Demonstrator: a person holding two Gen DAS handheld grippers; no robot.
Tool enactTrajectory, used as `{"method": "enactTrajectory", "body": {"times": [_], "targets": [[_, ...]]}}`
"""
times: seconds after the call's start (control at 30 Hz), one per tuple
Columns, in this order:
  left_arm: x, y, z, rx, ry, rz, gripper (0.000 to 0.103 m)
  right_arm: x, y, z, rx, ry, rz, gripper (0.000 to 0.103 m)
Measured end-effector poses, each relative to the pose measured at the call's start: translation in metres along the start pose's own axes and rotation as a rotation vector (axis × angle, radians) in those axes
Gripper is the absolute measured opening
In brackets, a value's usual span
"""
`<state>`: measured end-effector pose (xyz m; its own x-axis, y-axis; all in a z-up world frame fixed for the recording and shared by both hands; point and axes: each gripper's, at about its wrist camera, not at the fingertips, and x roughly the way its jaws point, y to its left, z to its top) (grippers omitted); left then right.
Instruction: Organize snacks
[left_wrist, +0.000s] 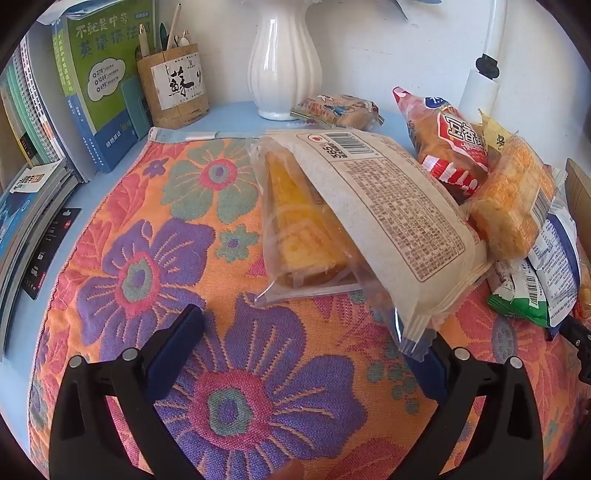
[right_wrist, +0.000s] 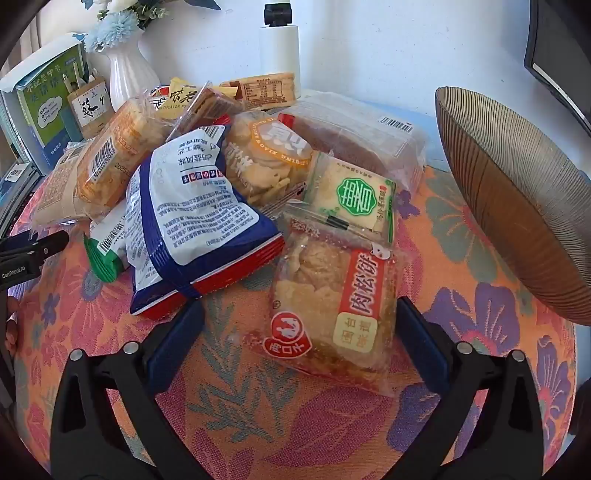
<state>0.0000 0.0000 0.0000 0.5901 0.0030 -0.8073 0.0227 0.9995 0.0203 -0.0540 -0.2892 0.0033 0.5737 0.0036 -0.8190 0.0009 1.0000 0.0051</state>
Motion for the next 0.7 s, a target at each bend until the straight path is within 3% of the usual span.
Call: {"method": "enactTrajectory", "body": {"times": [0.1,0.7], "targets": [[-0.0004,-0.0026,-0.0004,0.020,-0.006,0.027,0.098,0.0000,-0.0002,0.0000,0.002,-0.001,0.003,0.100],[0.0003,-0.0001,0.0016,0.000,0.000,-0.001,0.098,0.0007,0.0013,0.0000,0.003,0.004,0.003,0.100]]}}
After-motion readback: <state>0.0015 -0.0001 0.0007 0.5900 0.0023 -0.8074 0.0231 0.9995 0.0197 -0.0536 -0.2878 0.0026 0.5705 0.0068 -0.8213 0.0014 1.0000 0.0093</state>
